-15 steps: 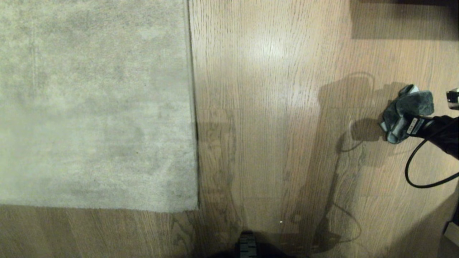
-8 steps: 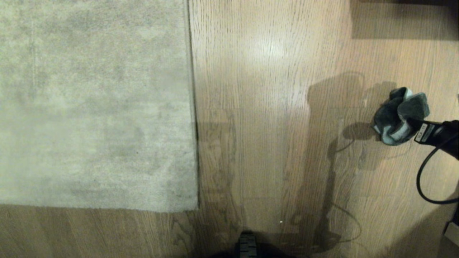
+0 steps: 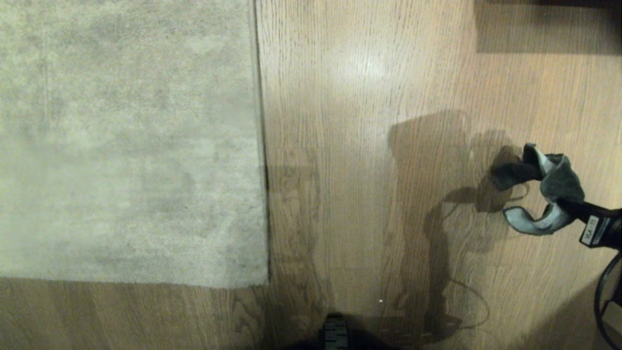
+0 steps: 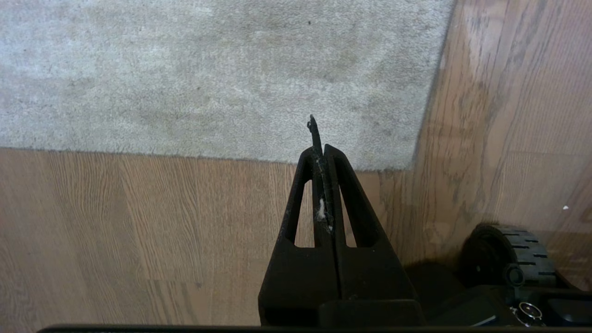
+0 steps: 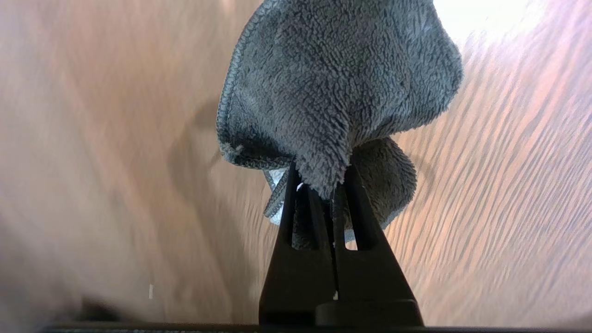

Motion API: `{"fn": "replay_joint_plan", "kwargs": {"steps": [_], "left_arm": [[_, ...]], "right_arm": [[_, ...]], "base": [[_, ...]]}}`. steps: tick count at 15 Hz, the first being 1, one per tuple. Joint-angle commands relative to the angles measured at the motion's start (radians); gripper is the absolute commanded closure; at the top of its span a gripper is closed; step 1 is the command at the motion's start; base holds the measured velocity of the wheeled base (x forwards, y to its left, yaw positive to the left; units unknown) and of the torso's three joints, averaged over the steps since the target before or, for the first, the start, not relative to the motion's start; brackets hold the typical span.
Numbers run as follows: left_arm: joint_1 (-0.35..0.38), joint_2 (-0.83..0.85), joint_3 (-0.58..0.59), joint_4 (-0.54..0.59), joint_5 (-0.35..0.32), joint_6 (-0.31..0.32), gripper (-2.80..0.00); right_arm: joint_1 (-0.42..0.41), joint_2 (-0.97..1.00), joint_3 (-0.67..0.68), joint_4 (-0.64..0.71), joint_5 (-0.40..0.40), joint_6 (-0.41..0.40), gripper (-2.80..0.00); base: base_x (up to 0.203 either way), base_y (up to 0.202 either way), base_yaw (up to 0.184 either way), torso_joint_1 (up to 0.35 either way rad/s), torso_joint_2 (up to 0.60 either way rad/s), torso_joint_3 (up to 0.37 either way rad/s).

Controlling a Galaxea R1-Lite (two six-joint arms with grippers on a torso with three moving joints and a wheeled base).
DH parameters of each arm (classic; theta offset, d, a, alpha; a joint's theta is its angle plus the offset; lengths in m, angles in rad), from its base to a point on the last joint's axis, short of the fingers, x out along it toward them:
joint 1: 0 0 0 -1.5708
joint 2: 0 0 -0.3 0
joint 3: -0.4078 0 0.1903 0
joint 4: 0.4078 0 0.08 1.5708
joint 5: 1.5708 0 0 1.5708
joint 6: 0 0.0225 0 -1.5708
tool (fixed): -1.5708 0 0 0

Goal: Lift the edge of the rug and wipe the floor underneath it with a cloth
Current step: Pick up the rag

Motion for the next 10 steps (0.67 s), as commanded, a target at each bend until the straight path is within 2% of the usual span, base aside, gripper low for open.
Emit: {"fn": "replay_joint_plan", "kwargs": {"steps": [1,6,10], "left_arm": [[0.0,0.001,0.0,0.0,0.001,-0.001,0.0],[0.0,0.001,0.0,0.0,0.001,-0.001,0.0],[0.0,0.001,0.0,0.0,0.001,-0.001,0.0]], "right_arm": [[0.0,-0.054,0.068,-0.005,0.015,-0.035,0.0],[0.002,-0.131,0.197,-0.012,0.012,-0.052,0.0],[-0.001,-0.19,0.249,-0.006,0.009,-0.061,0.0]], "base": [[0.0,0.0,0.0,0.0,0.0,0.0],[0.0,0.0,0.0,0.0,0.0,0.0],[0.0,0.0,0.0,0.0,0.0,0.0]]}}
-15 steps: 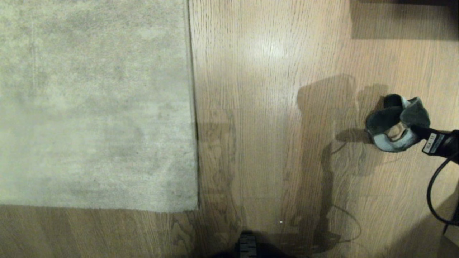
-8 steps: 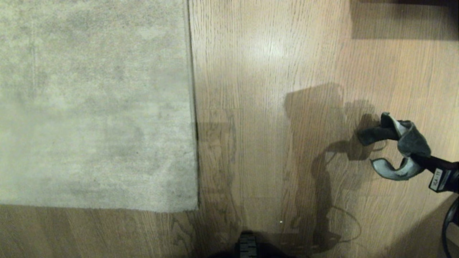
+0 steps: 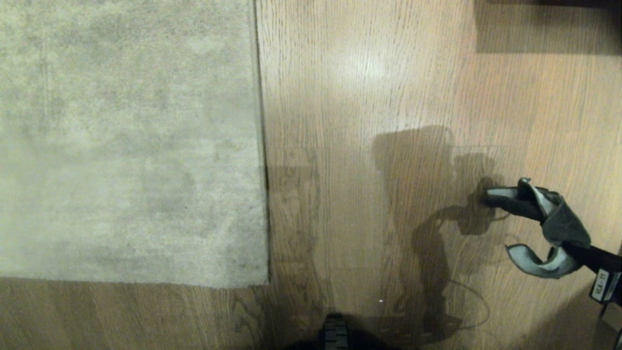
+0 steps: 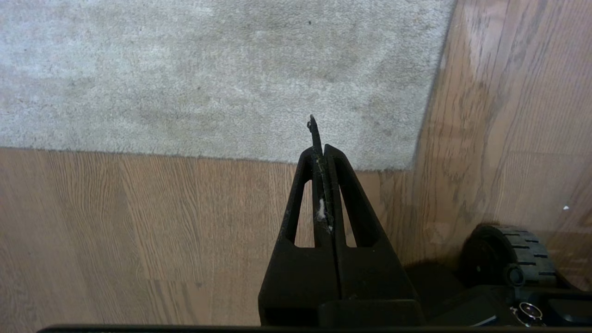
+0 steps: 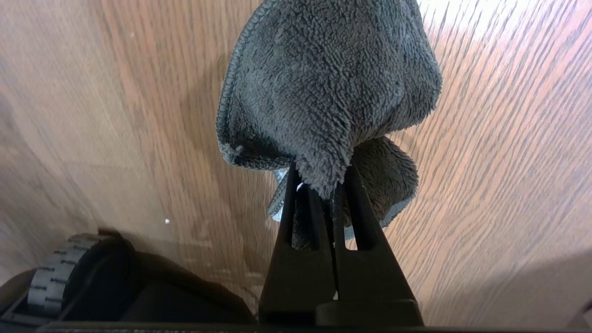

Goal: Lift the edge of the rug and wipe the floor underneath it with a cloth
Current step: Pick up the rag

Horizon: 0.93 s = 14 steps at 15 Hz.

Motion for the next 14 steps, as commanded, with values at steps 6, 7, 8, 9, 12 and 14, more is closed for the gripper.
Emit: {"fn": "replay_joint_plan", "kwargs": {"steps": [6,7,8,9,12,14], "left_arm": [[0.0,0.001,0.0,0.0,0.001,-0.001,0.0],[0.0,0.001,0.0,0.0,0.001,-0.001,0.0],[0.0,0.001,0.0,0.0,0.001,-0.001,0.0],[0.0,0.001,0.0,0.0,0.001,-0.001,0.0],[0.0,0.001,0.0,0.0,0.001,-0.001,0.0],[0.0,0.001,0.0,0.0,0.001,-0.001,0.0]], "right_arm": [[-0.003,-0.145,0.09,0.011,0.002,-0.003,0.0],[-0.003,-0.161,0.09,0.022,0.002,-0.003,0.0],[-0.003,-0.183,0.091,0.04,0.003,-0.003,0.0],[-0.003,-0.215,0.091,0.068,0.003,-0.003,0.0],[-0.003,-0.353,0.091,0.22,0.002,-0.003,0.0],[-0.003,-0.458,0.091,0.348,0.002,-0.001,0.0]], "base": [[0.0,0.0,0.0,0.0,0.0,0.0],[0.0,0.0,0.0,0.0,0.0,0.0],[0.0,0.0,0.0,0.0,0.0,0.0],[0.0,0.0,0.0,0.0,0.0,0.0],[0.0,0.0,0.0,0.0,0.0,0.0],[0.0,0.0,0.0,0.0,0.0,0.0]]}}
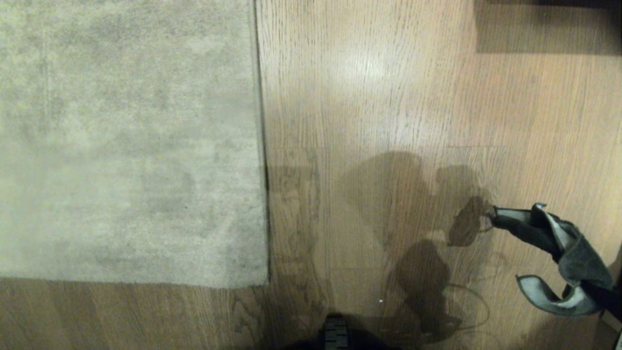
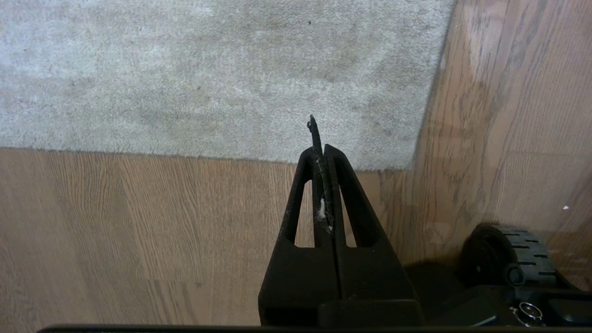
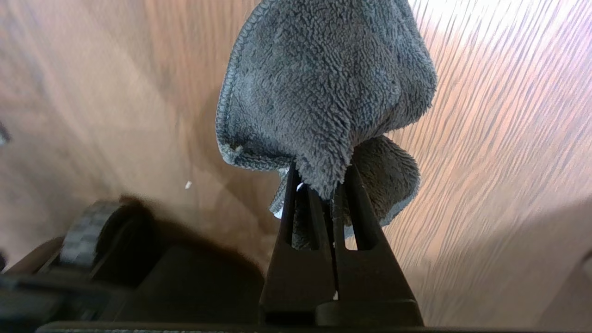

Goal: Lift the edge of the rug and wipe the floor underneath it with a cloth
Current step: Lift up the carpet

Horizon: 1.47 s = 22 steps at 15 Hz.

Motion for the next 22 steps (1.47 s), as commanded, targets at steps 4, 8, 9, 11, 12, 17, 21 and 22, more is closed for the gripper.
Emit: {"fn": "replay_joint_plan", "kwargs": {"steps": [4,8,9,11,12,17,21,22], "left_arm": [[0.0,0.001,0.0,0.0,0.001,-0.001,0.0],[0.0,0.001,0.0,0.0,0.001,-0.001,0.0],[0.0,0.001,0.0,0.0,0.001,-0.001,0.0],[0.0,0.001,0.0,0.0,0.001,-0.001,0.0],[0.0,0.001,0.0,0.0,0.001,-0.001,0.0],[0.0,0.001,0.0,0.0,0.001,-0.001,0.0],[0.0,0.001,0.0,0.0,0.001,-0.001,0.0],[0.0,0.001,0.0,0.0,0.001,-0.001,0.0]], "right_arm": [[0.0,-0.295,0.0,0.3,-0.043,0.003,0.0],[0.0,-0.399,0.0,0.445,-0.208,0.009,0.0],[0.0,-0.424,0.0,0.481,-0.228,0.009,0.0],[0.0,-0.483,-0.013,0.579,-0.259,0.01,0.0],[0.0,-0.517,-0.029,0.642,-0.279,0.01,0.0],[0.003,-0.65,-0.046,0.774,-0.43,0.013,0.0],[0.003,-0.654,-0.032,0.765,-0.44,0.014,0.0],[0.003,-0.656,-0.032,0.765,-0.44,0.015,0.0]], "base": [[0.0,0.0,0.0,0.0,0.0,0.0],[0.0,0.0,0.0,0.0,0.0,0.0],[0.0,0.0,0.0,0.0,0.0,0.0],[0.0,0.0,0.0,0.0,0.0,0.0],[0.0,0.0,0.0,0.0,0.0,0.0],[0.0,0.0,0.0,0.0,0.0,0.0],[0.0,0.0,0.0,0.0,0.0,0.0],[0.0,0.0,0.0,0.0,0.0,0.0]]}}
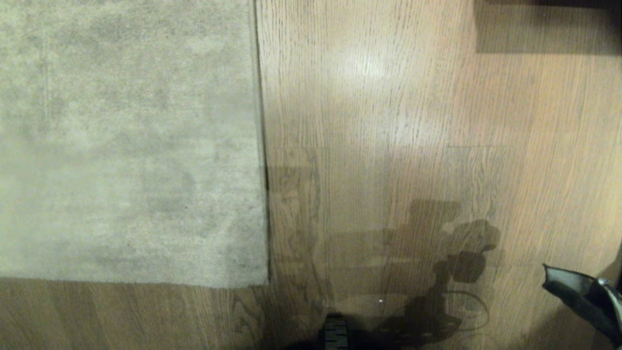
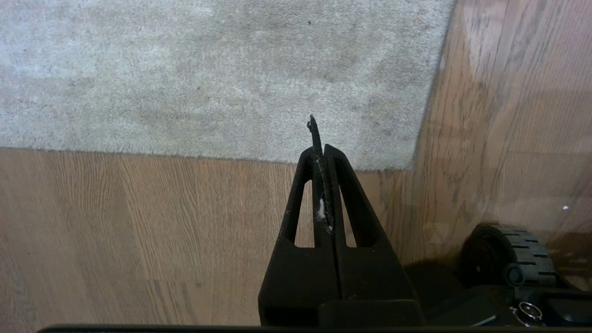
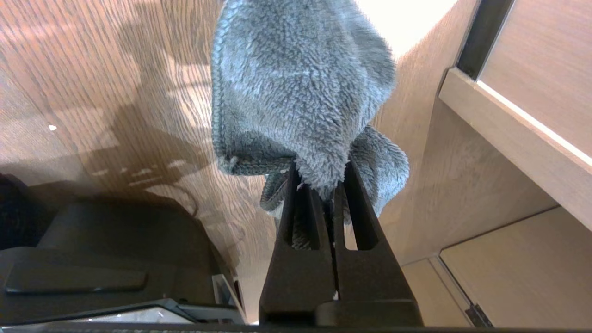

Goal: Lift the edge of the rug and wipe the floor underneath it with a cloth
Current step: Lift up the carpet

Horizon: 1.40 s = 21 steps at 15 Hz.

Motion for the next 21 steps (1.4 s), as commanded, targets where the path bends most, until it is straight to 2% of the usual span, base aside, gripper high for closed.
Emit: {"fn": "replay_joint_plan", "kwargs": {"steps": [1,4,11,13,17,21], "left_arm": [[0.0,0.001,0.0,0.0,0.001,-0.001,0.0],[0.0,0.001,0.0,0.0,0.001,-0.001,0.0],[0.0,0.001,0.0,0.0,0.001,-0.001,0.0],[0.0,0.001,0.0,0.0,0.001,-0.001,0.0],[0.0,0.001,0.0,0.0,0.001,-0.001,0.0],[0.0,0.001,0.0,0.0,0.001,-0.001,0.0]], "right_arm": [[0.0,-0.006,0.001,0.0,0.0,0.007,0.0],[0.0,-0.006,0.003,-0.002,-0.006,0.072,0.0],[0.0,-0.006,0.009,-0.02,-0.006,0.074,0.0],[0.054,0.026,0.015,-0.039,-0.006,0.075,0.0],[0.243,0.042,0.017,-0.048,-0.006,0.075,0.0],[0.283,-0.008,0.034,-0.106,-0.007,0.075,0.0]], "base": [[0.0,0.0,0.0,0.0,0.0,0.0],[0.0,0.0,0.0,0.0,0.0,0.0],[0.0,0.0,0.0,0.0,0.0,0.0],[0.0,0.0,0.0,0.0,0.0,0.0],[0.0,0.0,0.0,0.0,0.0,0.0],[0.0,0.0,0.0,0.0,0.0,0.0]]}}
